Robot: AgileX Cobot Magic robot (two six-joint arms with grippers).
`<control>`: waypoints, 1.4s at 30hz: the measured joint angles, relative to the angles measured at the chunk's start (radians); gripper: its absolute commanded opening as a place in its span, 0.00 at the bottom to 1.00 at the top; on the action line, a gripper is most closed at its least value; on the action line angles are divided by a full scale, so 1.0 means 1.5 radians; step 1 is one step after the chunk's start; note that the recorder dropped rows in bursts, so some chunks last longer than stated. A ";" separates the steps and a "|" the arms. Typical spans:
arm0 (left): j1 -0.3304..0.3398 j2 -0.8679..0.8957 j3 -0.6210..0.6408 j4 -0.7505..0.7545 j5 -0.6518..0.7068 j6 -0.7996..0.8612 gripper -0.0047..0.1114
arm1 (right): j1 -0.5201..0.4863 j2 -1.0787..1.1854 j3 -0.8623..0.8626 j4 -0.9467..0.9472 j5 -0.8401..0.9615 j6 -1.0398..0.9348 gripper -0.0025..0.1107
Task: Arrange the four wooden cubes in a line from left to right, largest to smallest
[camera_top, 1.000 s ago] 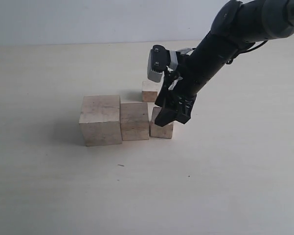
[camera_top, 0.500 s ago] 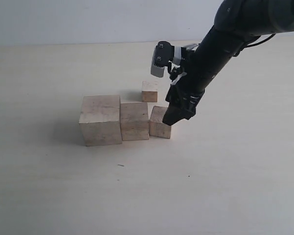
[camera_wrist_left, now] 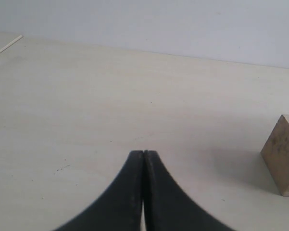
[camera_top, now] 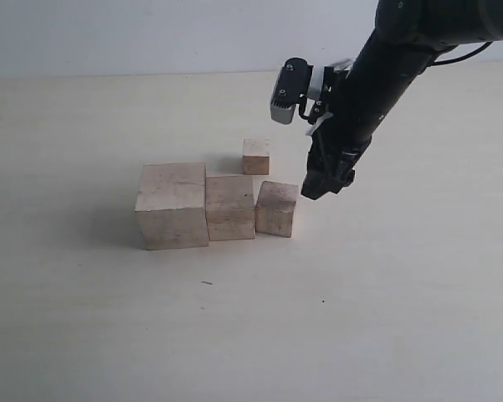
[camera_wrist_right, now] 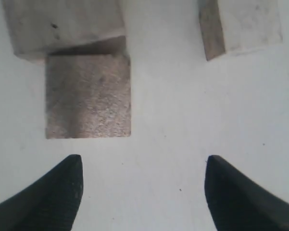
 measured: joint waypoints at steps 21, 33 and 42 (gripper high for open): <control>0.000 0.000 0.000 0.000 0.000 0.000 0.04 | 0.000 0.076 0.000 0.003 -0.119 0.103 0.62; 0.000 0.000 0.000 0.000 0.000 0.000 0.04 | 0.001 0.076 0.000 0.024 -0.092 0.103 0.62; 0.000 0.000 0.000 0.000 0.000 0.000 0.04 | 0.001 0.076 0.000 0.054 -0.071 0.103 0.62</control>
